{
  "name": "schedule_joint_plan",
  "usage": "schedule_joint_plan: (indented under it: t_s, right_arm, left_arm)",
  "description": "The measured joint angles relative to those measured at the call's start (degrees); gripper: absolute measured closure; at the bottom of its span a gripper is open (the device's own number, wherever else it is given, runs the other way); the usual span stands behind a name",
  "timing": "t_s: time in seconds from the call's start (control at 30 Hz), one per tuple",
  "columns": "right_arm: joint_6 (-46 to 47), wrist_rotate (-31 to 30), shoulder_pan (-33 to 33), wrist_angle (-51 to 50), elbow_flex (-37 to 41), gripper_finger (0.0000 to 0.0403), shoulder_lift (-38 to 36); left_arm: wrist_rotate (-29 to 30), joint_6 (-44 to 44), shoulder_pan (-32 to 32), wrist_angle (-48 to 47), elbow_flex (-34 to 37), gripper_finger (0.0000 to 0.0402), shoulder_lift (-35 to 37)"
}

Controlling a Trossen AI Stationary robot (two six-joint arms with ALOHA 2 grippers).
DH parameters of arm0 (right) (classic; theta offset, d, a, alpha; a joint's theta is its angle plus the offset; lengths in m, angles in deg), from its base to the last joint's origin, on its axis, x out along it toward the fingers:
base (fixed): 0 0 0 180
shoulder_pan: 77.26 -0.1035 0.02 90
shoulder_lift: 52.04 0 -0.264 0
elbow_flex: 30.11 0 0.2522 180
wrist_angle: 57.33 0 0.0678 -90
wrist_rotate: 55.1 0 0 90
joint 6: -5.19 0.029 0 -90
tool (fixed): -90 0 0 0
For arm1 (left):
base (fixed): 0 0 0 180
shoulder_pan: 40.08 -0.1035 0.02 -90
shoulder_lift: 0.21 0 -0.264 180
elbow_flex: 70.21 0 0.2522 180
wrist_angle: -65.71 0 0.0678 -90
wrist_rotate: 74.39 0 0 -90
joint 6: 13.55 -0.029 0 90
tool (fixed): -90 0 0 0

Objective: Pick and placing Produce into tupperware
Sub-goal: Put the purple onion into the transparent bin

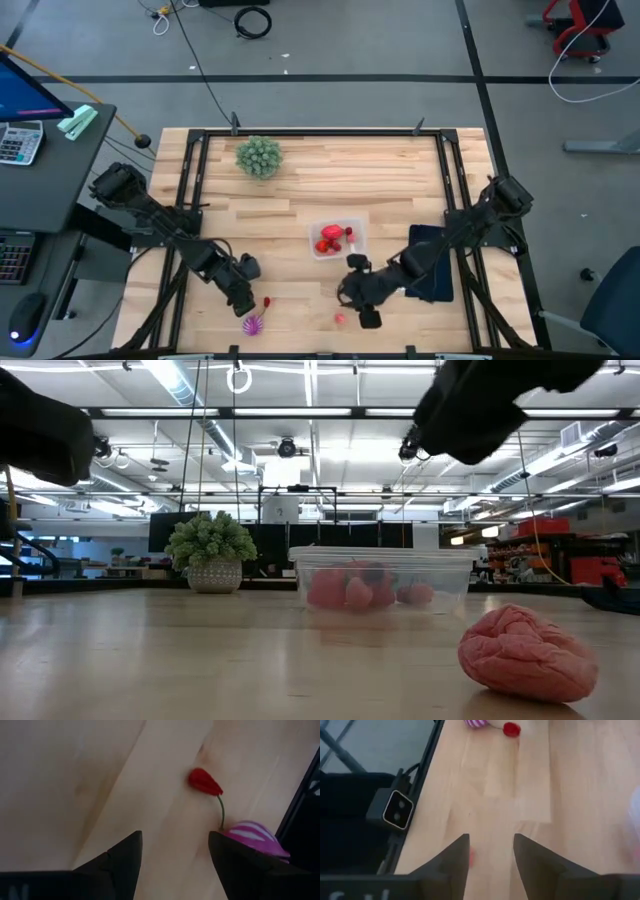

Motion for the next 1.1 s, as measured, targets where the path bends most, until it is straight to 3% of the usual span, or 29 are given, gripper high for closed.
schedule_joint_plan:
  t_s: [0.47, 0.7, 1.1]
  right_arm:
    - [3.6, -2.5, -4.8, 13.2, 0.0, 0.0226, 16.3]
    - [5.1, -3.6, -4.5, 13.4, -0.1, 0.0231, 16.8]
    - [5.4, -6.5, -2.6, 12.1, 0.1, 0.0344, 14.7]
  left_arm:
    - [0.0, -2.0, -3.1, 0.1, 0.0, 0.0168, 0.1]
    - [0.0, -2.0, -3.1, 0.1, 0.0, 0.0171, 0.1]
    - [0.0, -3.3, -3.1, 0.2, 0.0, 0.0173, 0.1]
